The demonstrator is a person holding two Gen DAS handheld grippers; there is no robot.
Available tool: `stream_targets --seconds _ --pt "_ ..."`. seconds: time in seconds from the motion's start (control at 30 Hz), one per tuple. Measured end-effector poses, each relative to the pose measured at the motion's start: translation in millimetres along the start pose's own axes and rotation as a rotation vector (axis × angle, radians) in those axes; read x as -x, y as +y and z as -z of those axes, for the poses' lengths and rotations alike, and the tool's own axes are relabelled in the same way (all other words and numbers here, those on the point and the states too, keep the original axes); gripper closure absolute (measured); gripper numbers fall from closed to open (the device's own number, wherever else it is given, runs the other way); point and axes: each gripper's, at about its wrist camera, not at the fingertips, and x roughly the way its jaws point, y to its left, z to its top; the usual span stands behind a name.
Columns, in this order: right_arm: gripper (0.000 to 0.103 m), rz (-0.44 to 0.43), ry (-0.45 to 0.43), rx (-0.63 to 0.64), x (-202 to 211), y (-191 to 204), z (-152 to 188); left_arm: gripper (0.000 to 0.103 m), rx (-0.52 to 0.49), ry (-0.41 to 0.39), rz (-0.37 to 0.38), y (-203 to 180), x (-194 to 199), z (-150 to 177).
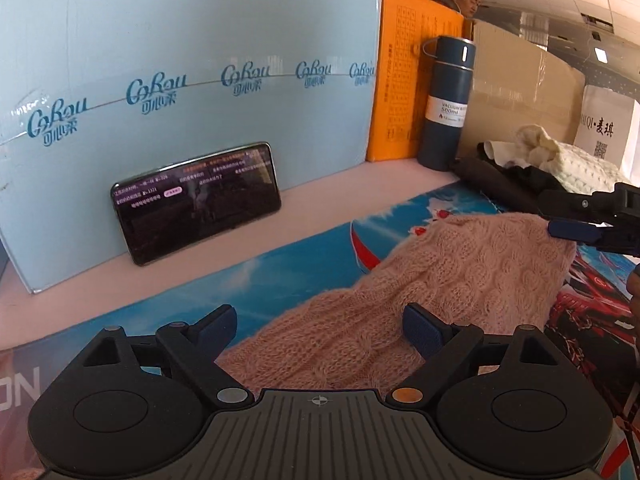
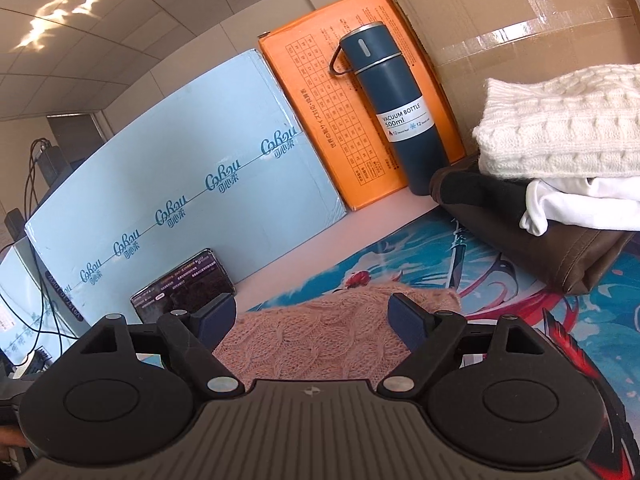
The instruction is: Fold clothes
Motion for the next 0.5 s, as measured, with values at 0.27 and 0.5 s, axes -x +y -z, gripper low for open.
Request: stream_targets --seconds 0.27,0.5 --pt "0.021 -0.007 0.020 0.009 -1.6 0.2 3.2 0.093 -0.167 -0.054 -0.001 -34.5 15.5 18.1" --pt "0.021 -0.021 0.013 0.068 0.2 3.7 4.1 0.096 -0.240 -0.152 -0.018 -62.4 52.6 34.5"
